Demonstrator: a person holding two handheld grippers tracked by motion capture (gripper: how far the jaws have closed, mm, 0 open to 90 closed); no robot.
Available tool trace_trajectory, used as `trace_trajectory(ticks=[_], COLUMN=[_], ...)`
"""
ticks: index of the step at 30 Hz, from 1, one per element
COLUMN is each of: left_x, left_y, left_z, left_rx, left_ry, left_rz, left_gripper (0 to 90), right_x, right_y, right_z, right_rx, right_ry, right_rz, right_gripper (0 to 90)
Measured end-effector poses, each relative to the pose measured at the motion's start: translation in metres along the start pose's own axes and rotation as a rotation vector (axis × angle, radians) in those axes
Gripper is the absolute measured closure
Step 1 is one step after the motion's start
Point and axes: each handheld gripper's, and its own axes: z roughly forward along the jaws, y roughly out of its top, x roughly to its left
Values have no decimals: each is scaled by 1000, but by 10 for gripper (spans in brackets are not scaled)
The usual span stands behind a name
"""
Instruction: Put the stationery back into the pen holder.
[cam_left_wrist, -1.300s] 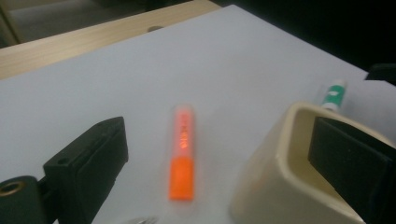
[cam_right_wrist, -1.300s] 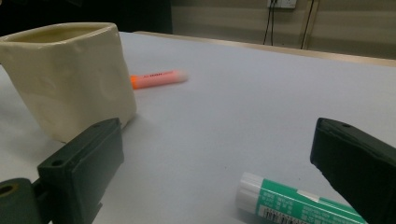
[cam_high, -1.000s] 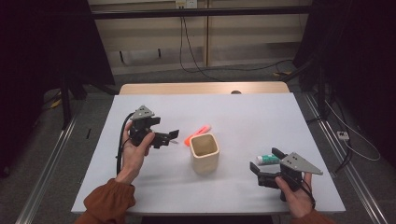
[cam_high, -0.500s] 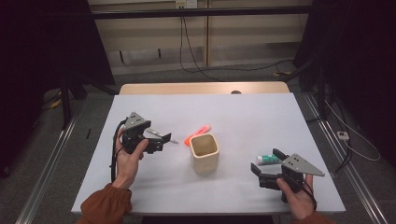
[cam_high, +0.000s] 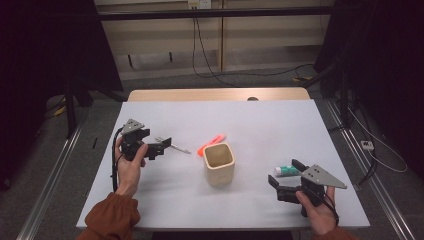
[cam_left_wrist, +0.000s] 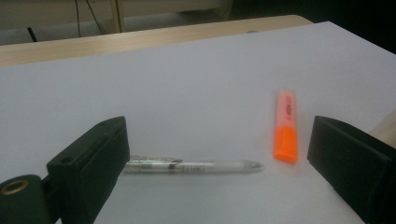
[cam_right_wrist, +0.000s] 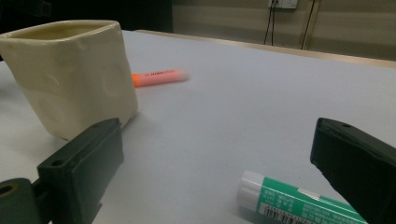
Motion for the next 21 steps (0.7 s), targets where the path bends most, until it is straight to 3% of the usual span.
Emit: trace_trajectory(ticks=[6,11,14,21], left_x=[10,15,16,22], left_y=[-3,-2,-1,1], left_z=[8,11,15,22], left_rx=[7,34,44,82], left_ry=[12,36,67,58], left_rz=[-30,-5,11,-7], left_gripper=[80,84,164,412], right_x=[0,-1,0,-1], right_y=[0,0,-1,-2], right_z=[1,0,-1,-5], right_rx=[1,1,0,-2], right_ry=[-4,-3,-4,-11], right_rz=[5,5,3,5], right_gripper=[24,24,24,24])
